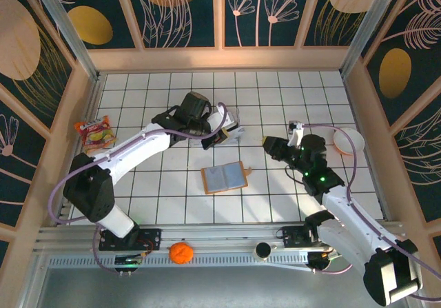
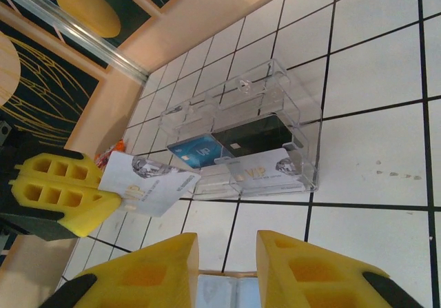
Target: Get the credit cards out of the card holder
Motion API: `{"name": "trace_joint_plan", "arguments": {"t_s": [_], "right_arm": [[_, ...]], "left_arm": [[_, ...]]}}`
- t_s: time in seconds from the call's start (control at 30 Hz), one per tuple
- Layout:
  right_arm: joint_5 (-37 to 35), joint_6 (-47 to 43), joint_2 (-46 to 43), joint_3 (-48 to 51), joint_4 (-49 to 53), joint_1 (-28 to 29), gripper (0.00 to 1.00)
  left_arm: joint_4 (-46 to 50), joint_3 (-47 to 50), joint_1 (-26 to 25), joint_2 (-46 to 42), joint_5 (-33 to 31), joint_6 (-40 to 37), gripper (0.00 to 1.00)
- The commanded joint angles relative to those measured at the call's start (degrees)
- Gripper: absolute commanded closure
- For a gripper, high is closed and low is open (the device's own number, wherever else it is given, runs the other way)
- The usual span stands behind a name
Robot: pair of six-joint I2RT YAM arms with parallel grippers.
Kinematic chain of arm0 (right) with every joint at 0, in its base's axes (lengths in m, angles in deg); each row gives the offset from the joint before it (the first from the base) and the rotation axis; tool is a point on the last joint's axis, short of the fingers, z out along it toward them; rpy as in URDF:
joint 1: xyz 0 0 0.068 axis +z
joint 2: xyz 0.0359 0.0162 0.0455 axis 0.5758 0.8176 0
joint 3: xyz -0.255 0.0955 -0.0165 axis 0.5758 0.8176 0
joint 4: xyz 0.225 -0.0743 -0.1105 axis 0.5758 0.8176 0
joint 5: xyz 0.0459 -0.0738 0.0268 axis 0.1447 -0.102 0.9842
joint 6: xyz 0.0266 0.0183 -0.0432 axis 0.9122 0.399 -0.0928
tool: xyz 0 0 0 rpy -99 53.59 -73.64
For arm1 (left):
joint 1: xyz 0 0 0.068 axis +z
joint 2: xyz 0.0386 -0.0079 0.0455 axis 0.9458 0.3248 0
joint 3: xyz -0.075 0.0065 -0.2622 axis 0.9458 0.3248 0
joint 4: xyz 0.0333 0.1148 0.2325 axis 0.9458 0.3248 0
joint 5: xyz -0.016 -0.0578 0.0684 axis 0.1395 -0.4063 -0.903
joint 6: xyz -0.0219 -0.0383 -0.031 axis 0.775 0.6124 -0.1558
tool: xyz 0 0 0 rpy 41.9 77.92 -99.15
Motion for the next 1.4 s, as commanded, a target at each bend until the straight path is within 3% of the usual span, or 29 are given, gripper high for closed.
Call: {"name": "trace_joint_plan", "arguments": {"t_s": [0.0,0.3,0.8,1.37], "right_arm": [[0.90,-1.04,0.03,0.74,0.49,-1.03,0.72],[1.25,-1.29,3.67,-0.27,0.49,-3.13,0.72],[2.00,-1.25,7.08,-1.65,-0.57,-3.72,0.72],[2.63,-1.17,7.50,-1.64,-0.84,-4.25,0.72]], "left_arm": [[4.77,-4.16,-0.31,3.40,-1.40,-9.10,1.00],[11.62,-12.18,-0.31,14.32,-8.03,-15.40,1.00],[7.76,-12.82,-0.31,17.47,-14.79,-17.00,1.00],[6.89,-14.10,-0.36,20.49,-16.27,-18.66,1.00]]}}
